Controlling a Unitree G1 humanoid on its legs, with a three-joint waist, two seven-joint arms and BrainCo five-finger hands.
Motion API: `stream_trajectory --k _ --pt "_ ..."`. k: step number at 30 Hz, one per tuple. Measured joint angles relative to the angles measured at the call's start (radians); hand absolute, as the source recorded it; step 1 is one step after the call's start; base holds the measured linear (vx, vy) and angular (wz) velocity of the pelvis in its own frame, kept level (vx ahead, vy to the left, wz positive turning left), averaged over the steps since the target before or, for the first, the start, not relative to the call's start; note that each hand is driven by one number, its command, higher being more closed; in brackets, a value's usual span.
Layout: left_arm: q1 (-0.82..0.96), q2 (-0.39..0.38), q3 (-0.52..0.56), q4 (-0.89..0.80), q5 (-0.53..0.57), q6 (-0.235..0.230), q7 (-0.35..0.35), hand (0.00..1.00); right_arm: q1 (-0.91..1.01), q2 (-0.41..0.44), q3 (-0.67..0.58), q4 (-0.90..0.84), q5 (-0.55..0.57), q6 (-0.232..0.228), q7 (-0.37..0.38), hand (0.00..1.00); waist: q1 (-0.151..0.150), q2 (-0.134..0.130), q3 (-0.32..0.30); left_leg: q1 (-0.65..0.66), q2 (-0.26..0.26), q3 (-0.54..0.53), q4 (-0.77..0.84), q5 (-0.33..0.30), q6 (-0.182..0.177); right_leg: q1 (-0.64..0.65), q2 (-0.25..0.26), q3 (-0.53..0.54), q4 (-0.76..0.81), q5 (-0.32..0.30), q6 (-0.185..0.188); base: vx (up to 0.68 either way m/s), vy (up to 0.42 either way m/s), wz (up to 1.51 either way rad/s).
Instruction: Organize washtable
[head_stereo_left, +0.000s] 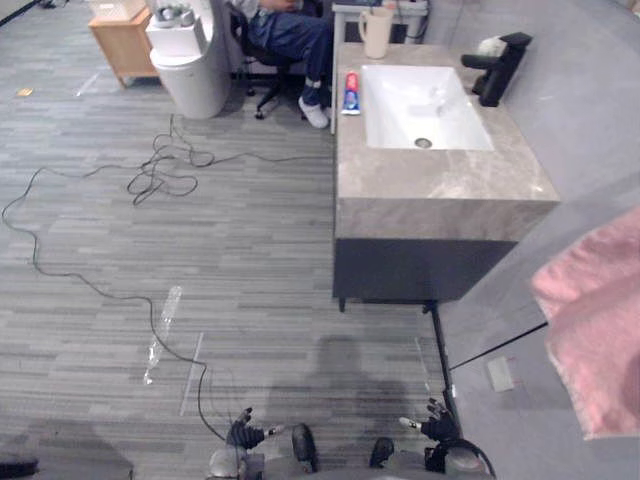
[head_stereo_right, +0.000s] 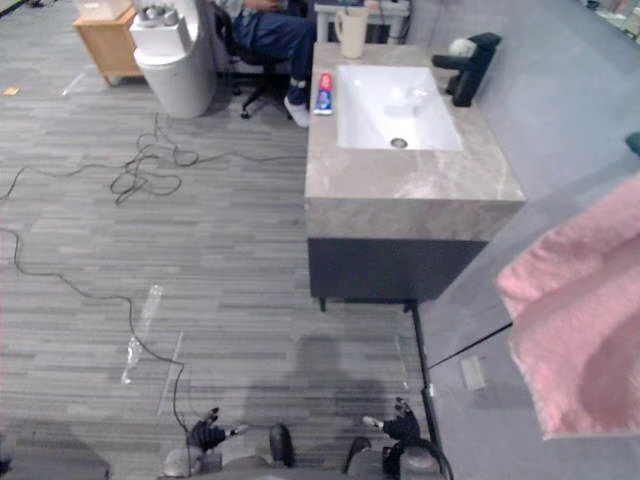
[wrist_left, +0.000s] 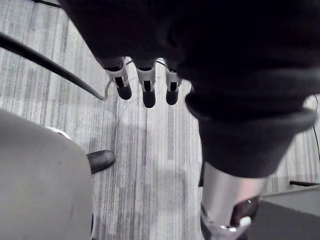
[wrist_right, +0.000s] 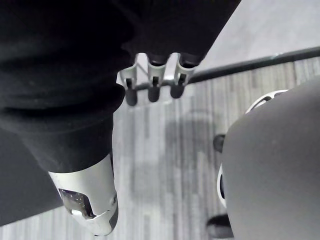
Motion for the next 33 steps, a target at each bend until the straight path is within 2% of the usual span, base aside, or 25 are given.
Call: stream_trajectory --k 3,4,5,6,7,8,9,11,14,17,18,19,20,21,22,23,24,25,26,28,29,30,31,32,33 --pt "-0.009 0.004 0.002 -0.001 -0.001 -0.002 0.001 0.0 -0.012 0.003 -0.001 0.024 0.0 0.008 0.001 0.0 0.021 -0.014 0.007 0.001 -0.028 -0.042 0.0 -0.009 0.029 0.027 -0.024 -0.038 -0.001 0.013 0.013 0.15 0.074 0.49" --pt "-0.012 0.004 0.002 -0.003 -0.004 -0.003 0.002 0.0 -0.017 0.003 -0.001 0.03 0.0 0.008 0.001 0.0 0.029 -0.017 0.008 0.002 -0.039 -0.052 0.001 -0.02 0.035 0.03 -0.037 -0.049 0.011 0.006 0.025 0.14 0.086 0.37" --pt "-0.013 0.004 0.002 -0.004 -0.008 -0.004 0.003 0.0 -0.019 0.003 -0.001 0.035 0.0 0.009 0.001 0.0 0.032 -0.02 0.013 0.009 -0.055 -0.073 0.001 -0.038 0.059 0.029 -0.06 -0.053 0.053 -0.009 0.046 0.19 0.099 0.46" --pt "-0.014 0.003 0.002 -0.004 -0.009 -0.004 0.003 0.0 -0.023 0.001 -0.001 0.035 -0.001 0.01 0.002 0.0 0.032 -0.018 0.02 0.021 -0.068 -0.097 0.001 -0.049 0.075 0.024 -0.082 -0.047 0.112 -0.022 0.065 0.26 0.146 0.54" --pt "-0.014 -0.004 0.002 -0.004 -0.012 -0.005 0.006 0.0 -0.026 -0.005 -0.001 0.033 0.0 0.013 0.002 0.0 0.036 -0.012 0.029 0.039 -0.078 -0.114 0.008 -0.064 0.097 -0.02 -0.116 0.006 0.252 -0.028 0.073 0.23 0.169 0.49" --pt "-0.015 -0.007 0.002 -0.01 -0.014 -0.005 0.006 0.0 -0.028 -0.015 -0.002 0.022 0.0 0.013 0.003 0.0 0.04 -0.002 0.037 0.06 -0.086 -0.144 0.012 -0.07 0.112 -0.083 -0.139 0.08 0.414 -0.017 0.056 0.28 0.193 0.6" --pt "-0.022 -0.009 -0.001 -0.014 -0.016 -0.004 0.007 0.0 -0.029 -0.019 -0.003 0.011 0.001 0.012 0.002 0.0 0.035 0.002 0.053 0.072 -0.088 -0.173 0.042 -0.083 0.137 -0.142 -0.139 0.156 0.528 -0.05 0.037 0.24 0.126 0.71" --pt "-0.022 -0.002 0.004 -0.013 -0.032 -0.003 0.009 0.0 -0.033 -0.017 -0.003 -0.001 0.004 0.001 0.002 0.0 0.019 0.014 0.074 0.078 -0.069 -0.241 0.098 -0.139 0.167 -0.224 -0.039 0.252 0.578 -0.161 0.011 0.37 0.117 0.91" --pt "-0.035 -0.002 0.002 -0.001 -0.046 -0.002 0.01 0.0 -0.033 -0.015 -0.006 -0.027 0.013 -0.014 0.002 0.0 0.014 0.003 0.087 0.145 -0.068 -0.32 0.105 -0.188 0.173 -0.334 0.061 0.246 0.487 -0.167 -0.015 0.4 0.062 0.81" --pt "-0.046 -0.008 0.001 0.01 -0.047 0.0 0.006 0.0 -0.02 -0.017 -0.053 -0.062 0.015 -0.022 0.002 0.0 -0.023 -0.001 0.087 0.22 -0.075 -0.447 0.106 -0.251 0.118 -0.409 0.141 0.318 0.365 -0.114 -0.033 0.55 -0.031 1.42" --pt "-0.042 -0.014 0.003 0.01 -0.047 -0.001 0.005 0.0 -0.003 -0.017 -0.082 -0.075 0.014 -0.018 0.002 0.0 -0.043 -0.002 0.084 0.267 -0.071 -0.49 0.128 -0.283 0.065 -0.428 0.155 0.339 0.361 -0.08 -0.078 0.75 -0.114 1.82" --pt "-0.043 -0.016 0.005 0.009 -0.047 -0.001 0.005 0.0 0.011 -0.015 -0.09 -0.086 0.012 -0.016 0.001 0.0 -0.047 -0.011 0.079 0.269 -0.083 -0.475 0.161 -0.295 0.048 -0.429 0.15 0.323 0.343 -0.042 -0.1 0.69 -0.113 1.59" --pt "-0.037 -0.018 0.022 0.0 -0.047 -0.002 0.004 0.0 0.041 -0.005 -0.092 -0.105 0.011 -0.009 0.001 0.0 -0.046 -0.032 0.065 0.251 -0.105 -0.434 0.253 -0.338 -0.021 -0.414 0.14 0.311 0.295 0.07 -0.131 0.44 -0.086 1.0" --pt "-0.047 -0.028 0.049 0.0 -0.047 0.0 0.003 0.0 0.053 -0.005 -0.092 -0.117 0.013 -0.005 0.003 0.0 -0.051 -0.035 0.065 0.217 -0.113 -0.383 0.367 -0.373 -0.073 -0.407 0.131 0.3 0.323 0.07 -0.151 0.54 -0.088 0.75" --pt "-0.054 -0.062 0.086 -0.007 -0.046 0.001 0.006 0.0 0.055 -0.026 -0.089 -0.147 0.011 0.002 0.003 0.0 -0.053 0.022 0.068 0.09 -0.061 -0.24 0.67 -0.355 -0.112 -0.371 0.149 0.279 0.326 0.048 -0.169 0.7 -0.068 0.3" --pt "-0.044 -0.081 0.114 -0.027 -0.045 0.001 0.005 0.0 0.054 -0.031 -0.088 -0.169 0.012 0.007 -0.001 0.0 -0.041 0.049 0.072 -0.021 0.038 -0.107 0.934 -0.285 -0.112 -0.283 0.185 0.293 0.262 0.021 -0.171 0.68 -0.047 -0.12" --pt "-0.042 -0.083 0.119 -0.038 -0.044 0.0 0.006 0.0 0.052 -0.029 -0.087 -0.168 0.012 0.012 -0.002 0.0 -0.035 0.055 0.073 -0.043 0.091 -0.044 1.018 -0.302 -0.089 -0.238 0.202 0.303 0.236 0.017 -0.177 0.85 -0.057 -0.34" --pt "-0.043 -0.082 0.124 -0.055 -0.042 0.0 0.006 0.0 0.053 -0.01 -0.085 -0.167 0.012 0.017 -0.002 0.0 -0.026 0.048 0.079 -0.065 0.179 0.049 1.1 -0.326 -0.05 -0.135 0.217 0.311 0.185 0.011 -0.186 0.79 -0.071 -0.34" --pt "-0.042 -0.083 0.124 -0.073 -0.038 -0.001 0.003 0.0 0.06 0.009 -0.082 -0.167 0.011 0.017 -0.002 0.0 -0.016 0.03 0.08 -0.073 0.235 0.122 1.086 -0.337 -0.032 -0.043 0.212 0.333 0.144 0.011 -0.187 0.65 -0.053 -0.27" --pt "-0.042 -0.082 0.125 -0.085 -0.038 -0.005 0.003 0.0 0.061 0.03 -0.081 -0.167 0.011 0.018 -0.001 0.0 -0.005 0.009 0.078 -0.105 0.279 0.184 1.003 -0.341 -0.03 0.032 0.189 0.355 0.12 0.011 -0.186 0.43 0.005 -0.27" --pt "-0.042 -0.081 0.134 -0.094 -0.038 -0.005 0.003 0.0 0.058 0.043 -0.081 -0.167 0.01 0.017 -0.001 0.0 -0.003 0.002 0.078 -0.141 0.293 0.186 0.884 -0.339 -0.033 0.066 0.171 0.368 0.118 0.007 -0.175 0.59 0.07 -0.38" --pt "-0.042 -0.082 0.142 -0.095 -0.037 -0.005 0.003 0.0 0.059 0.05 -0.082 -0.166 0.009 0.017 -0.001 0.0 0.003 -0.003 0.075 -0.161 0.292 0.174 0.761 -0.334 -0.041 0.081 0.158 0.384 0.119 -0.003 -0.144 0.54 0.141 -0.52" --pt "-0.041 -0.082 0.142 -0.093 -0.037 -0.005 0.003 0.0 0.065 0.054 -0.083 -0.164 0.007 0.016 0.0 0.0 0.009 0.009 0.066 -0.171 0.269 0.123 0.569 -0.297 -0.082 0.101 0.141 0.409 0.121 -0.034 -0.091 0.49 0.225 -0.71" --pt "-0.031 -0.092 0.142 -0.077 -0.037 -0.005 0.004 0.0 0.073 0.033 -0.086 -0.161 0.001 0.016 0.001 0.0 0.014 0.043 0.048 -0.18 0.252 0.048 0.4 -0.17 -0.089 0.103 0.147 0.435 0.126 -0.075 -0.031 0.38 0.24 -0.83" --pt "-0.023 -0.1 0.141 -0.068 -0.036 -0.005 0.004 0.0 0.08 0.019 -0.088 -0.156 0.001 0.016 0.002 0.0 0.017 0.067 0.036 -0.187 0.253 0.024 0.362 -0.074 -0.084 0.104 0.153 0.452 0.133 -0.1 -0.015 0.36 0.332 -0.97"
